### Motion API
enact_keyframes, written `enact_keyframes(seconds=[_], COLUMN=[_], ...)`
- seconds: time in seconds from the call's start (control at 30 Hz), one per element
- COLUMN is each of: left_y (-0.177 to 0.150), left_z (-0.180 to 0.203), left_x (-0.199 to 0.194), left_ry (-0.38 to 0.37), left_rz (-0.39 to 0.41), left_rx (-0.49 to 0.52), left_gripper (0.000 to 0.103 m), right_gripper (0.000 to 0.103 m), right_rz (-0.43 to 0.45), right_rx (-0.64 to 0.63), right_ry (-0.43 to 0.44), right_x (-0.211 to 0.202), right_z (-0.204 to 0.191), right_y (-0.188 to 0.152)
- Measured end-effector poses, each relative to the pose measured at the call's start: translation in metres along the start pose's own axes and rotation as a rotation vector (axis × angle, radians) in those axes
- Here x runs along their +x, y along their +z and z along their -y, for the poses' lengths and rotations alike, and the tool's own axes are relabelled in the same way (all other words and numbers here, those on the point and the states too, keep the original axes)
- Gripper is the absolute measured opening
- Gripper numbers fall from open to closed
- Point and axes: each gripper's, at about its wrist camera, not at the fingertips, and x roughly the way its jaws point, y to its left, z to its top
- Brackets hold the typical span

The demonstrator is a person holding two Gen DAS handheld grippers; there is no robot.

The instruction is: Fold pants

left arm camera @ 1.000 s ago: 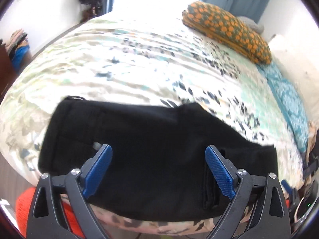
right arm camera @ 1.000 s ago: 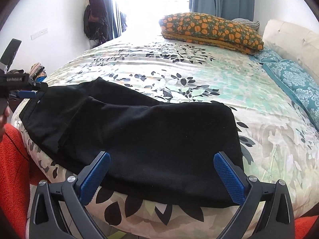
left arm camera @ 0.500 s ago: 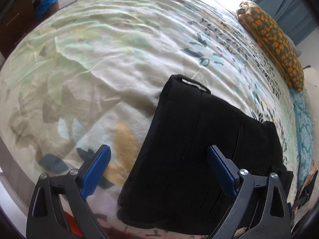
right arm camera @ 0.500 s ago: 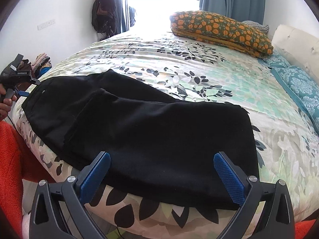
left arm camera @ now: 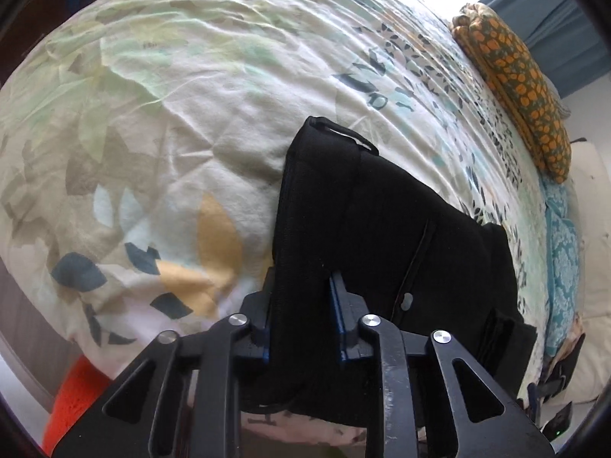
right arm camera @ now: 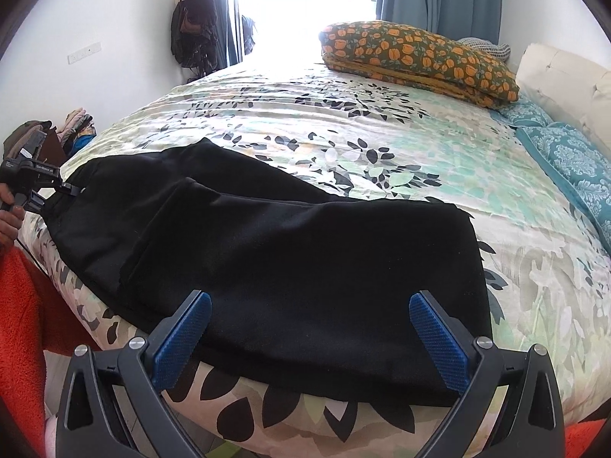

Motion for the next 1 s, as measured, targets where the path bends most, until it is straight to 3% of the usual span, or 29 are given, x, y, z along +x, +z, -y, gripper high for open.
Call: enact_keyframes(seconds=[0.13, 0.27, 0.47, 0.57, 0.67, 0.77, 0.8, 0.87, 0.9, 0.93, 1.0], left_y=[-0.012, -0.033, -0.086, -0.118, -0.153, -0.179, -0.183, -0.186, -0.185, -0.182, -0.170], left_z=[0.026, 0.092, 0.224, 0.288, 0.332, 0.344, 0.345, 0.344, 0.341, 0.337, 0.326], left_x=[-0.053, -0.091, -0.073, -0.033, 0.026, 0.084, 0.088, 0.069, 0.055, 0.036, 0.002], left_ry=[-0.158, -0.333, -0.496, -0.501, -0.376, -0.260, -0.269, -0.355, -0.403, -0.444, -0.472], left_rz=[0.064, 0.068, -0.040, -0.106, -0.127, -0.201, -0.217, -0.223, -0.216, -0.179, -0.092], left_rx=[-0.006, 0.070, 0.225, 0.313, 0.447, 0.532, 0.527, 0.508, 0.506, 0.511, 0.543], left_gripper=[0.013, 0.013, 0.012, 0.013, 0.014, 0.025, 0.029, 0.056, 0.079, 0.087, 0.090], right_gripper=[0.103, 0.103, 0.103, 0.103, 0.103, 0.103, 0.103, 0.103, 0.103, 0.103, 0.103], right_rz=[0.013, 0.020, 0.060, 0.070, 0.054, 0.049, 0.054, 0.074, 0.087, 0.099, 0.115], right_rx=[0.100, 0.214, 0.294, 0.325, 0.365, 0.427, 0.463, 0.552, 0.594, 0.623, 0.627], right_ry=[0.000, 0.018, 0.025, 0.036, 0.068, 0.125, 0.155, 0.232, 0.276, 0.326, 0.444], right_x=[-0.005, -0.009, -0.020, -0.024, -0.023, -0.024, -0.025, -0.029, -0.031, -0.031, -0.031], right_z=[0.022, 0.044, 0.066, 0.077, 0.090, 0.104, 0.111, 0.127, 0.134, 0.138, 0.137], right_y=[0.003, 0.005, 0.010, 0.010, 0.007, 0.001, -0.001, -0.009, -0.012, -0.013, -0.010])
